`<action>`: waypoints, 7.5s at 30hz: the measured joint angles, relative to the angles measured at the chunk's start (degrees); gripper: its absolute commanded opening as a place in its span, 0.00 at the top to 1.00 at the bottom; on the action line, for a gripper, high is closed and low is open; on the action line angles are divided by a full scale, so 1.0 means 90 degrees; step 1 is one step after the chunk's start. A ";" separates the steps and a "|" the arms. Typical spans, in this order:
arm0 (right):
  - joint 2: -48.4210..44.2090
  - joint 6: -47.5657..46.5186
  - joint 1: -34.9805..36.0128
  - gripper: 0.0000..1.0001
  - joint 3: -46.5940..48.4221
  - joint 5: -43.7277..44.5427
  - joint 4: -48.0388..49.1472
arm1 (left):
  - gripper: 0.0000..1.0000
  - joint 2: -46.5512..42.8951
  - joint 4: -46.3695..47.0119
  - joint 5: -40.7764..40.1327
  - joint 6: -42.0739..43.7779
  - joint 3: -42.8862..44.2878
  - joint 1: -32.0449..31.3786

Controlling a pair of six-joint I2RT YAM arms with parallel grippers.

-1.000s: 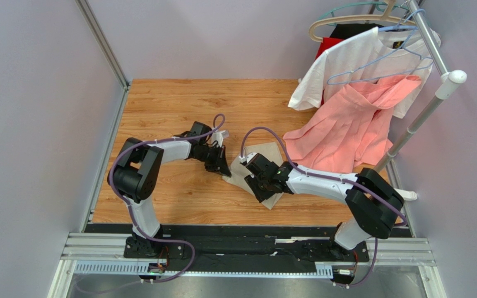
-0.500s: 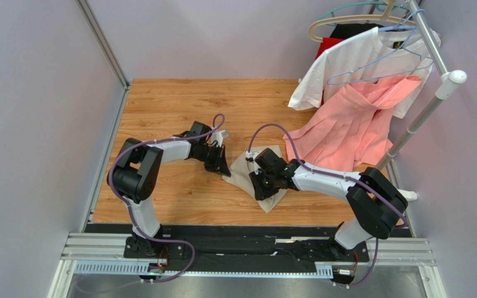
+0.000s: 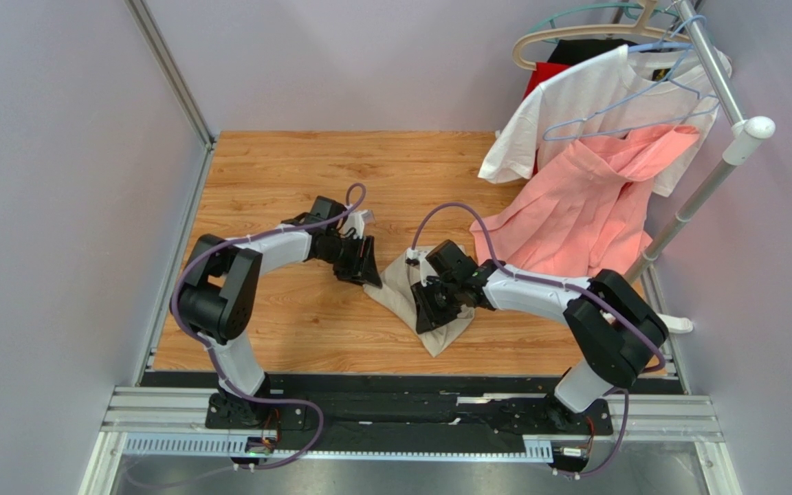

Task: Fold the napkin, place the utensils inside, and roll it up
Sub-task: Roll the napkin with the utensil

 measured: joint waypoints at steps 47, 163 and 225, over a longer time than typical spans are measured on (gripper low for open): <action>0.0678 0.0066 -0.1226 0.89 -0.0376 -0.2722 0.1047 | 0.62 -0.0063 0.3582 0.0410 -0.1093 -0.1528 0.0233; 0.0248 -0.0755 0.2756 0.42 0.1047 0.4563 -0.0483 | 1.00 -0.0209 0.0415 -0.0369 -0.0561 -0.0461 0.0015; 0.1253 -0.0877 -0.0551 1.00 0.0804 -0.2511 0.0607 | 0.36 -0.2630 0.3701 0.0029 -0.0947 -0.3089 0.0481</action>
